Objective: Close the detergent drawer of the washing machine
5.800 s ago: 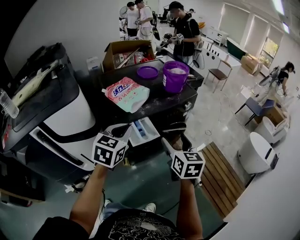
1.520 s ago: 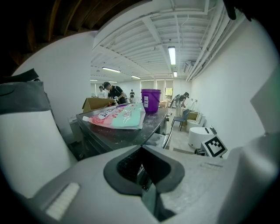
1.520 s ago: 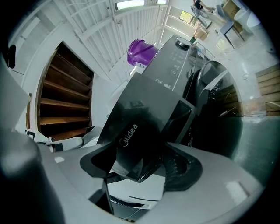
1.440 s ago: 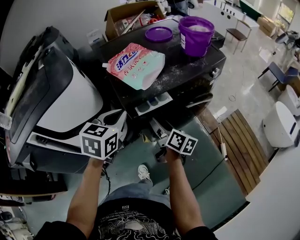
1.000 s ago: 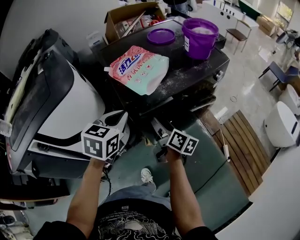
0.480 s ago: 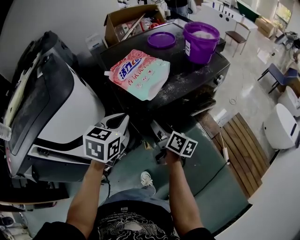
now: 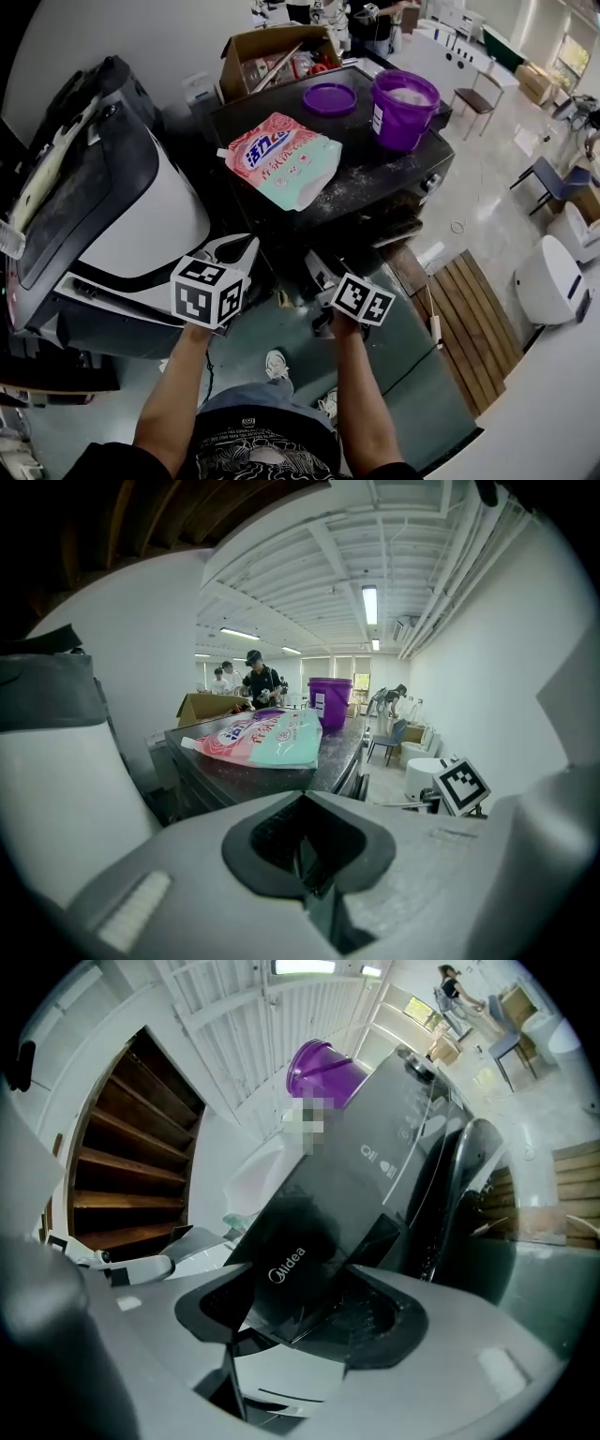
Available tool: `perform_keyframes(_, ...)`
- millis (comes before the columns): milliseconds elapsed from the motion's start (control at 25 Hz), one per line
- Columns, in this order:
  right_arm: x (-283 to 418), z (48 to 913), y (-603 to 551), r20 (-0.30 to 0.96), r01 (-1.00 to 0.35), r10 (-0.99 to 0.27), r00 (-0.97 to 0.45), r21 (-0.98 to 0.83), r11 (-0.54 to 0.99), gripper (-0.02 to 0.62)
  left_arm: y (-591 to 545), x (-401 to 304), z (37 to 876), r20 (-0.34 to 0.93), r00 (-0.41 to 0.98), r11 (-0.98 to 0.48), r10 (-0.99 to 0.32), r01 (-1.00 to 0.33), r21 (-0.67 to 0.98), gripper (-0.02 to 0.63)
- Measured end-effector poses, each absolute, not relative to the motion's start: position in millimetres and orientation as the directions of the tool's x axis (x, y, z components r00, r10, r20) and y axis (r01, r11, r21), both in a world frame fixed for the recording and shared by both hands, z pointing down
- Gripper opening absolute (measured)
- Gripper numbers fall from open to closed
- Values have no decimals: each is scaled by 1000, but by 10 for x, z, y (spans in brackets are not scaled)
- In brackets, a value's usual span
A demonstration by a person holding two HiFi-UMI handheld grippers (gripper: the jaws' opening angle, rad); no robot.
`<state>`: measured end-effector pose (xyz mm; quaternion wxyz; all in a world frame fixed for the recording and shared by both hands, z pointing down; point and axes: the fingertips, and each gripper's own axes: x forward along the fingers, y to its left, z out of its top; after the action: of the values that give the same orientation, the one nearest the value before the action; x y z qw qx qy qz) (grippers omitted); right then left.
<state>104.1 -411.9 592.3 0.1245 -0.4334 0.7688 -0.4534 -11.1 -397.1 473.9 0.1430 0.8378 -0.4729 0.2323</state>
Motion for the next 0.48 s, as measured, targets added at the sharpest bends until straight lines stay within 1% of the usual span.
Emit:
perform_keyframes(120, 1152, 5814, -4073, 228, -603, -772, -593, -762, 238, 288, -3895, -66, 4692, 509, 441, -495, -739, -868, 33, 0)
perform_keyframes(480, 1343, 5388, -3885, 277, -700, -733, -622, -615, 362, 267, -3651, -11, 4416, 441, 395, -417, -806, -907, 51, 0)
